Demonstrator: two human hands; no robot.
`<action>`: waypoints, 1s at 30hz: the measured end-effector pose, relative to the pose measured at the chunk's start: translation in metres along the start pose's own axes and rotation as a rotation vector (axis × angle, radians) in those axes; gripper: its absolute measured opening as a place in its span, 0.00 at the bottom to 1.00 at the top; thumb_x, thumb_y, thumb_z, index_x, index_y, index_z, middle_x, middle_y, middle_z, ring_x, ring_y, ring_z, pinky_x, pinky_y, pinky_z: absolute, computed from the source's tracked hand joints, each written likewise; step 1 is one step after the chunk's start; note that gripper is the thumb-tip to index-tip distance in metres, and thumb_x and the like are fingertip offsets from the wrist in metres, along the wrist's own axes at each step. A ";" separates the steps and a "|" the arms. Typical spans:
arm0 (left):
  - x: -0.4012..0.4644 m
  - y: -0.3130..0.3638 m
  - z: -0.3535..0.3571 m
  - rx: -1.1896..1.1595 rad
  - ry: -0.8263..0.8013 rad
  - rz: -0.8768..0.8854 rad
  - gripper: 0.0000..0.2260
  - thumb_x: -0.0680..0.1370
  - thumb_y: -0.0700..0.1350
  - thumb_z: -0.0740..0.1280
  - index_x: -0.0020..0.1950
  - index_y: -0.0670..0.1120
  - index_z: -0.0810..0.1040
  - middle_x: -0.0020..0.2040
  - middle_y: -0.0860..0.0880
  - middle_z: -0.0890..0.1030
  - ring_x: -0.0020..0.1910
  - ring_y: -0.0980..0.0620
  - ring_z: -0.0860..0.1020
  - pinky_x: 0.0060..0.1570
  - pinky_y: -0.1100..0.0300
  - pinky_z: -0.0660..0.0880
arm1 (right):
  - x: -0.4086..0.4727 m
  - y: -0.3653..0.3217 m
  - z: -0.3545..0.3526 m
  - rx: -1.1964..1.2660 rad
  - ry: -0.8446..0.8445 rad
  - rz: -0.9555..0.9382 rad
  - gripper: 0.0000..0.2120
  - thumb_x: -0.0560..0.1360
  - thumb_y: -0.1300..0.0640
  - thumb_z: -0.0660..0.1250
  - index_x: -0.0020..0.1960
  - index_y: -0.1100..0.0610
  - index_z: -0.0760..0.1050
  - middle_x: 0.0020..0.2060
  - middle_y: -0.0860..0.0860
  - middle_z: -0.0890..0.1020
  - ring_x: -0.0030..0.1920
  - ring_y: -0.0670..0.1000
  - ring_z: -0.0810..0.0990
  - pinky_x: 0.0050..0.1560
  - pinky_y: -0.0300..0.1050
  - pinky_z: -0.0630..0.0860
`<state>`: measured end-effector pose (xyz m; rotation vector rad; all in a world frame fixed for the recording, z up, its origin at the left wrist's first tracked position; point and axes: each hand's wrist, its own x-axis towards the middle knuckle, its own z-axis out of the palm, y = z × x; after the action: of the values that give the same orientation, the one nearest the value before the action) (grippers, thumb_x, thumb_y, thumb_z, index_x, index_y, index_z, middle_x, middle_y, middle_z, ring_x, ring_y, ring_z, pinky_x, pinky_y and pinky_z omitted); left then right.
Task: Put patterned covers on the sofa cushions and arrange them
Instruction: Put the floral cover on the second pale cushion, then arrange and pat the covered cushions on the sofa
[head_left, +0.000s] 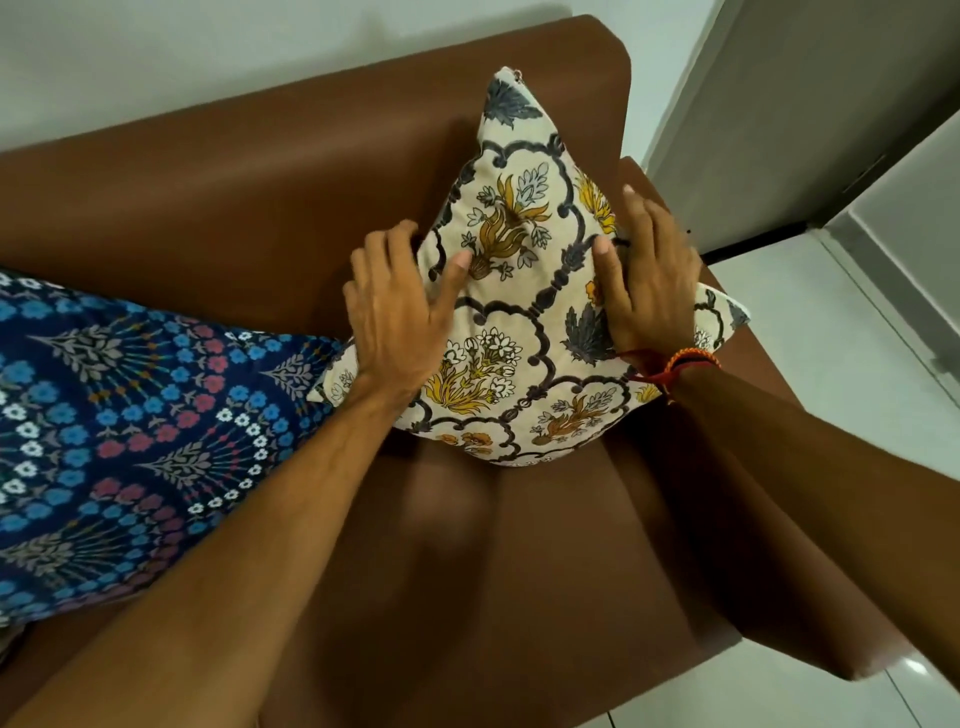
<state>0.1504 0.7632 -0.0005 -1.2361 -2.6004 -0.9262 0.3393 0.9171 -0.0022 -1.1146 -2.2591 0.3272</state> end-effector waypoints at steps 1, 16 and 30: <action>-0.002 0.005 0.002 0.007 0.035 0.045 0.30 0.83 0.65 0.57 0.75 0.44 0.70 0.70 0.43 0.74 0.67 0.46 0.74 0.63 0.43 0.75 | 0.001 -0.008 0.000 0.016 0.008 -0.087 0.30 0.84 0.41 0.49 0.81 0.55 0.61 0.77 0.54 0.69 0.76 0.53 0.68 0.75 0.58 0.64; -0.019 0.000 0.004 0.192 -0.143 0.327 0.26 0.88 0.54 0.47 0.86 0.49 0.50 0.86 0.49 0.51 0.85 0.49 0.51 0.80 0.32 0.53 | -0.001 -0.052 0.010 -0.073 -0.079 -0.003 0.28 0.86 0.44 0.47 0.84 0.48 0.49 0.85 0.52 0.51 0.84 0.58 0.50 0.80 0.72 0.52; -0.041 -0.187 -0.186 0.429 0.145 0.179 0.33 0.81 0.37 0.58 0.85 0.44 0.51 0.86 0.46 0.54 0.85 0.47 0.52 0.82 0.38 0.51 | -0.059 -0.307 0.078 0.177 -0.298 -0.410 0.29 0.86 0.48 0.54 0.84 0.57 0.53 0.84 0.53 0.55 0.84 0.56 0.52 0.82 0.61 0.54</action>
<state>0.0121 0.5402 0.0463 -1.2029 -2.3562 -0.3811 0.1233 0.6843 0.0525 -0.5195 -2.5879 0.5376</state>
